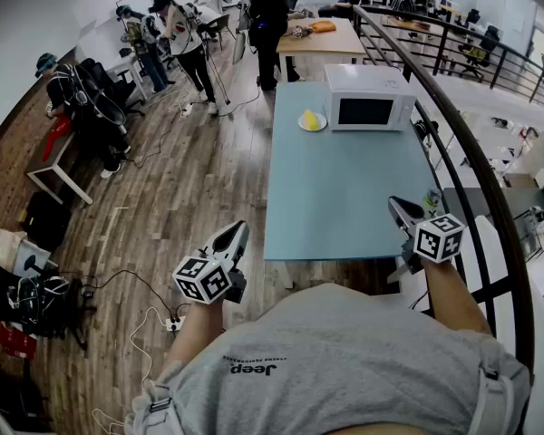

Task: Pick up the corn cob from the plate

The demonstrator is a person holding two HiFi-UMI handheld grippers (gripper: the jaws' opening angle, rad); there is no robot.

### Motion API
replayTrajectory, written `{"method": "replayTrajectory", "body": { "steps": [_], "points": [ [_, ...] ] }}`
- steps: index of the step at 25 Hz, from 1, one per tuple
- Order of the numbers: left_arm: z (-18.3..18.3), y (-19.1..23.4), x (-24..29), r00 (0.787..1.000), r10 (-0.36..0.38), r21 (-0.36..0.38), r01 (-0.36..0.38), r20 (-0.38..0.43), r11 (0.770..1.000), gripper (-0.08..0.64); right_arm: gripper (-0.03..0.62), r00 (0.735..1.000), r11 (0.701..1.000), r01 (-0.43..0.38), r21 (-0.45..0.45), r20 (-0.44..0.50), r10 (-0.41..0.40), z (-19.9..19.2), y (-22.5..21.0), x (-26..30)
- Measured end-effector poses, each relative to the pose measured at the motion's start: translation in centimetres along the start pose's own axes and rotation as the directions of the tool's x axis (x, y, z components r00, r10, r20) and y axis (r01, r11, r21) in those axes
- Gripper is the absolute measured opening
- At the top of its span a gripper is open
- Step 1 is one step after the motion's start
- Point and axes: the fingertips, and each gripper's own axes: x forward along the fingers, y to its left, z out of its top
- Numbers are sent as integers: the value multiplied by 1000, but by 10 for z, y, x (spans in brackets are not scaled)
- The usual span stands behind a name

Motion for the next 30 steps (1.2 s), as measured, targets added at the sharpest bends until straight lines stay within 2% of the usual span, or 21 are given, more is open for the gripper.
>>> {"method": "replayTrajectory", "body": {
  "steps": [23, 30],
  "points": [
    [-1, -8, 16, 1000, -14, 1, 14, -19, 1000, 18, 14, 1000, 1000, 1, 2, 19, -2, 8, -11, 8],
    [1, -17, 30, 999, -28, 6, 28, -29, 1000, 18, 15, 998, 1000, -9, -10, 66, 10, 20, -16, 2]
  ]
}}
